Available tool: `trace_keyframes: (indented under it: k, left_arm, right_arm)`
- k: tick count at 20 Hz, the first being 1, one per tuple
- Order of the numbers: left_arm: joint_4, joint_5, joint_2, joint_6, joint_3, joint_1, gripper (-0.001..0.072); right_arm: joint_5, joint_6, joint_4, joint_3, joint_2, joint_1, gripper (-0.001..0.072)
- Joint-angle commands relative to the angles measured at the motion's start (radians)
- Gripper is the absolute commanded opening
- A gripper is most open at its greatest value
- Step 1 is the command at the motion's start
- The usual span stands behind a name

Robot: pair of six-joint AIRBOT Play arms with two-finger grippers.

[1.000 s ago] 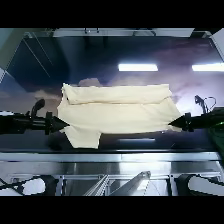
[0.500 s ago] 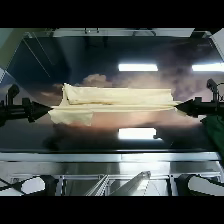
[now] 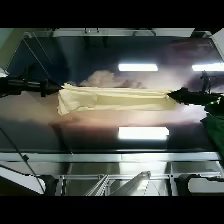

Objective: Fold the shirts.

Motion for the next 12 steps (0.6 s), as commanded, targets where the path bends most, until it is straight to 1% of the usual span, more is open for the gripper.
trace_keyframes:
  k: [1,3,4,5,6,8,9,10,11,12]
  left_arm:
    - [0.017,0.001,-0.183,-0.069,0.206,-0.042,0.0007]
    - [0.046,-0.017,-0.250,-0.083,0.283,-0.056,0.0008]
    - [0.053,-0.032,-0.277,-0.084,0.320,-0.058,0.0070]
    - [0.050,-0.047,-0.296,-0.110,0.356,-0.064,0.0278]
    - [0.051,-0.066,-0.311,-0.125,0.392,-0.066,0.0298]
    - [0.051,-0.106,-0.318,-0.135,0.463,-0.065,0.0298]
    - [0.051,-0.127,-0.318,-0.154,0.502,-0.062,0.0298]
    - [0.050,-0.143,-0.315,-0.166,0.530,-0.060,0.0298]
    - [0.048,-0.145,-0.299,-0.174,0.533,-0.053,0.0297]
    - [0.043,-0.137,-0.275,-0.174,0.511,-0.053,0.0295]
  right_arm:
    - [-0.078,-0.031,0.015,0.083,-0.103,0.042,0.0019]
    - [-0.077,-0.026,0.015,0.103,-0.143,0.047,0.0020]
    - [-0.077,-0.019,0.011,0.103,-0.152,0.047,0.0042]
    - [-0.074,0.007,-0.007,0.103,-0.152,0.042,0.0200]
    - [-0.046,0.026,-0.034,0.110,-0.145,0.027,0.0319]
    - [0.065,0.074,-0.077,0.150,-0.126,-0.017,0.0324]
    - [0.124,0.103,-0.082,0.174,-0.114,-0.043,0.0441]
    - [0.168,0.121,-0.087,0.201,-0.107,-0.068,0.0486]
    - [0.177,0.159,-0.116,0.229,-0.101,-0.096,0.0486]
    - [0.161,0.202,-0.174,0.255,-0.100,-0.121,0.0501]
